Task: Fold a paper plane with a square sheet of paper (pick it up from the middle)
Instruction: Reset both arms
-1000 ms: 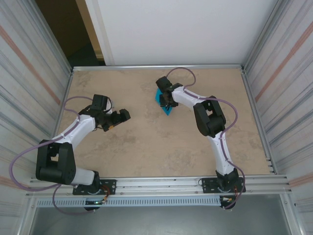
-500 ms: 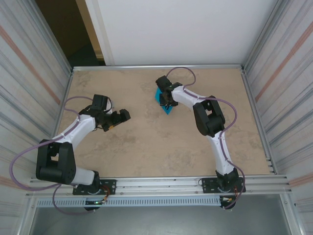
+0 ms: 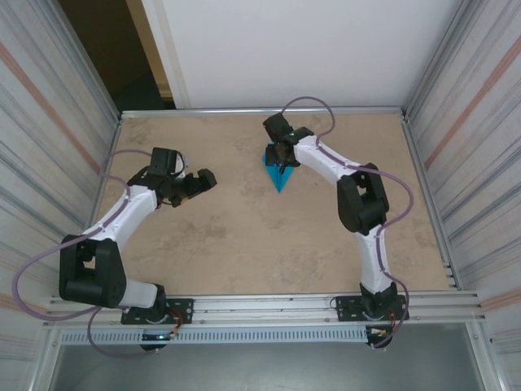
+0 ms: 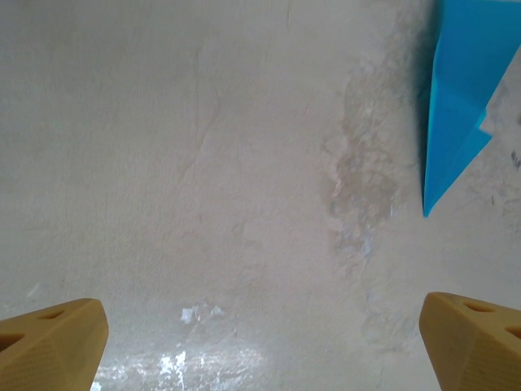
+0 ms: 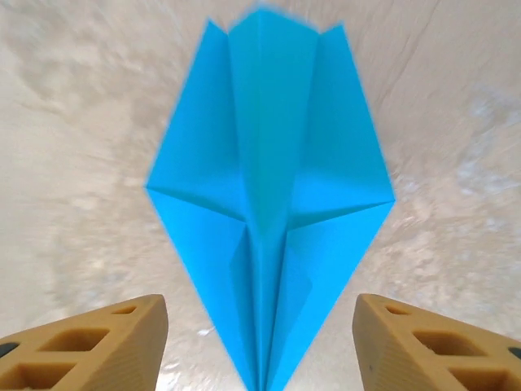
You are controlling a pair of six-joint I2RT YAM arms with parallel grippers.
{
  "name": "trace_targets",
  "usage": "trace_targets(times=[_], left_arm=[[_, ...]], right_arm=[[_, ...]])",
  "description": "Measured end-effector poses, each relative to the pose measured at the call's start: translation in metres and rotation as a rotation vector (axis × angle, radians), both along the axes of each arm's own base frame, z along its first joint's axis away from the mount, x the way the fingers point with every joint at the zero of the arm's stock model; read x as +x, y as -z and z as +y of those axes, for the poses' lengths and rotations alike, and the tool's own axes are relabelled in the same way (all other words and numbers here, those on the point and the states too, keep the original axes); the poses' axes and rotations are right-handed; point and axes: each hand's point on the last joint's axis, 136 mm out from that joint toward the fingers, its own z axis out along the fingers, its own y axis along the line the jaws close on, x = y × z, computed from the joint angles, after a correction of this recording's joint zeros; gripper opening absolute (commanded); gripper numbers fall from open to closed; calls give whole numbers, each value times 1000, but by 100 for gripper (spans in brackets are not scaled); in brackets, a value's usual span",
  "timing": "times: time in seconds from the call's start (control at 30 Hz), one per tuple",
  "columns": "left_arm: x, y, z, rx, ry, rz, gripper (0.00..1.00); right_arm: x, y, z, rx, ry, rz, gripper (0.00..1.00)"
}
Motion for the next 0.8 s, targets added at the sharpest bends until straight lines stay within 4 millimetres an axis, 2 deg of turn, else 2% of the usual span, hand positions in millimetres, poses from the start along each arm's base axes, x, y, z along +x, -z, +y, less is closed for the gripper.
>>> trace_targets(times=[0.1, 0.2, 0.3, 0.37, 0.47, 0.6, 0.7, 0.8], left_arm=[[6, -17, 7, 29, -30, -63, 99], [13, -39, 20, 72, -82, -161, 99], [20, -62, 36, 123, -150, -293, 99], [20, -67, 51, 173, -200, -371, 99], [18, -57, 73, 260, -273, -426, 99], [11, -20, 107, 390, -360, -399, 99], [6, -5, 125, 483, -391, -396, 99], [4, 0, 134, 557, -393, -425, 99]], right_arm=[[-9, -43, -10, 35, 7, -81, 71], [-23, -78, -35, 44, 29, -173, 79], [-38, -96, -78, 22, 90, -256, 100], [-49, -100, -117, -11, 156, -305, 99], [-66, -97, -170, -69, 259, -356, 99], [-88, -75, -239, -164, 409, -398, 99], [-106, -50, -278, -218, 507, -384, 99], [-120, -27, -305, -245, 577, -348, 99]])
